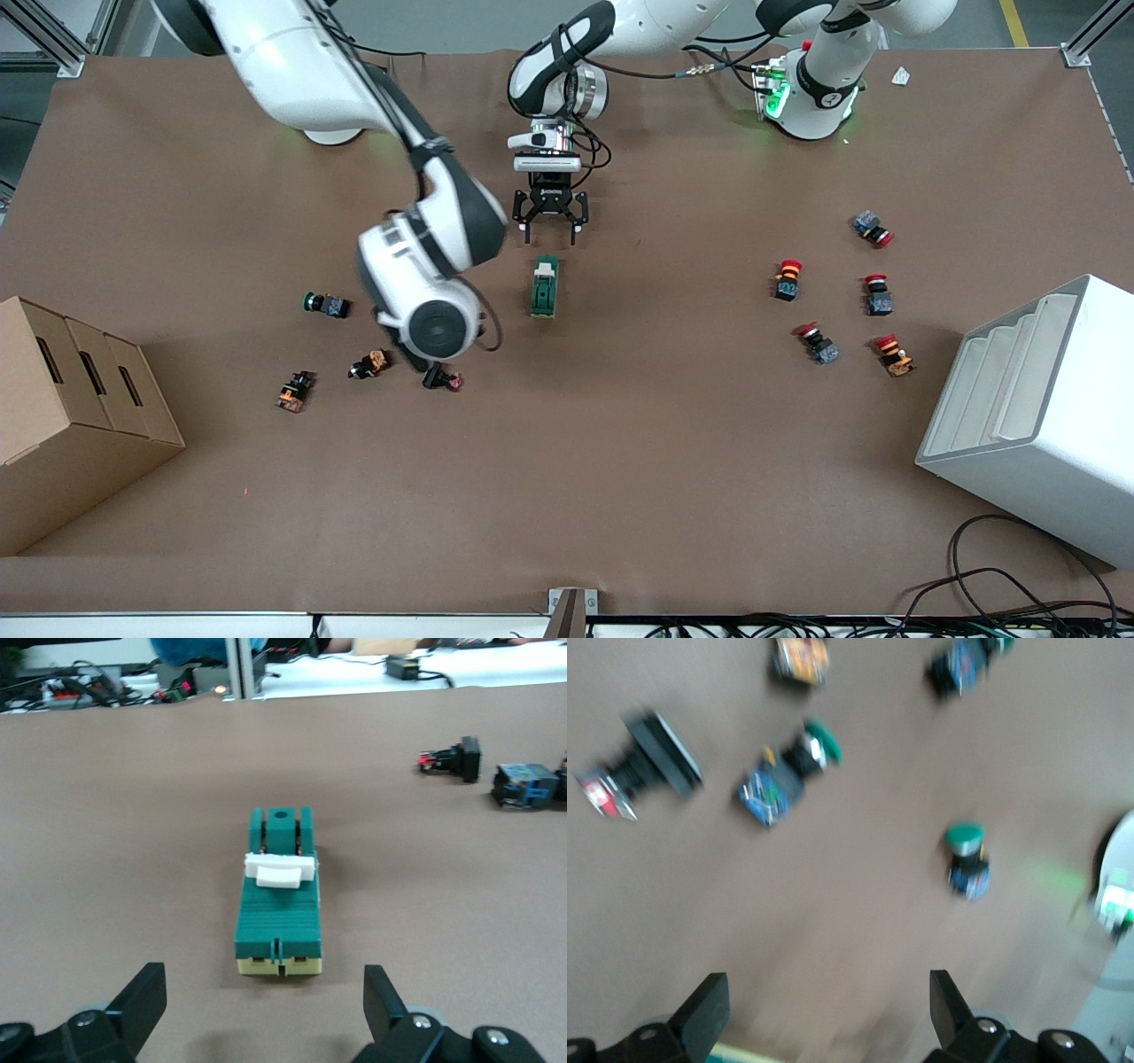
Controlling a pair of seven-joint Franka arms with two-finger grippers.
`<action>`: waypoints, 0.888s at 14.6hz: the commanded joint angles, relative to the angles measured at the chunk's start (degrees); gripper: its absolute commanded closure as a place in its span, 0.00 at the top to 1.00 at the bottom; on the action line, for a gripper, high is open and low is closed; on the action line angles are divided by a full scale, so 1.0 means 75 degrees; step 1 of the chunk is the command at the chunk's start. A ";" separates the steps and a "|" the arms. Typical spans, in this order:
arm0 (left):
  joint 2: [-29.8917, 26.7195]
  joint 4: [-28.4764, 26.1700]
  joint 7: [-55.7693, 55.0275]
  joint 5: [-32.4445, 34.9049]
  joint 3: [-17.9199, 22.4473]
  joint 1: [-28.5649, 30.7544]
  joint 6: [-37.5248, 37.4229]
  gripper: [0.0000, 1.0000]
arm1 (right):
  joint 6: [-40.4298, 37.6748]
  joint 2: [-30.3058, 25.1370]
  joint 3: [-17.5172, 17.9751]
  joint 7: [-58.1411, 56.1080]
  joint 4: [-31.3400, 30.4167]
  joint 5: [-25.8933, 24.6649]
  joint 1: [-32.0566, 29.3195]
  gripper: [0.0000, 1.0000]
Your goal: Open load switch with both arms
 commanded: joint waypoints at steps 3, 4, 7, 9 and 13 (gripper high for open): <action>-0.0830 0.0892 0.2140 -0.2716 -0.0208 -0.0001 -0.0053 0.98 | 0.0012 -0.0820 0.0132 -0.3769 -0.0245 -0.0692 -0.1390 1.00; -0.0994 0.1068 0.2516 -0.3163 -0.0208 0.0081 -0.0053 0.98 | 0.0013 -0.0926 0.0132 -0.4531 -0.0245 -0.0833 -0.1648 1.00; -0.1451 0.1887 0.4027 -0.4791 -0.0208 0.0513 -0.0053 0.99 | -0.0011 -0.1406 0.0132 -0.7482 -0.0233 -0.0870 -0.2562 1.00; -0.1849 0.2217 0.5151 -0.5717 -0.0197 0.0969 -0.0088 1.00 | -0.0185 -0.1664 0.0144 -0.9032 -0.0233 -0.0835 -0.3230 1.00; -0.2577 0.2580 0.6572 -0.6972 -0.0197 0.2141 -0.0135 1.00 | -0.0480 -0.2133 0.0144 -1.0173 -0.0198 -0.0858 -0.4098 1.00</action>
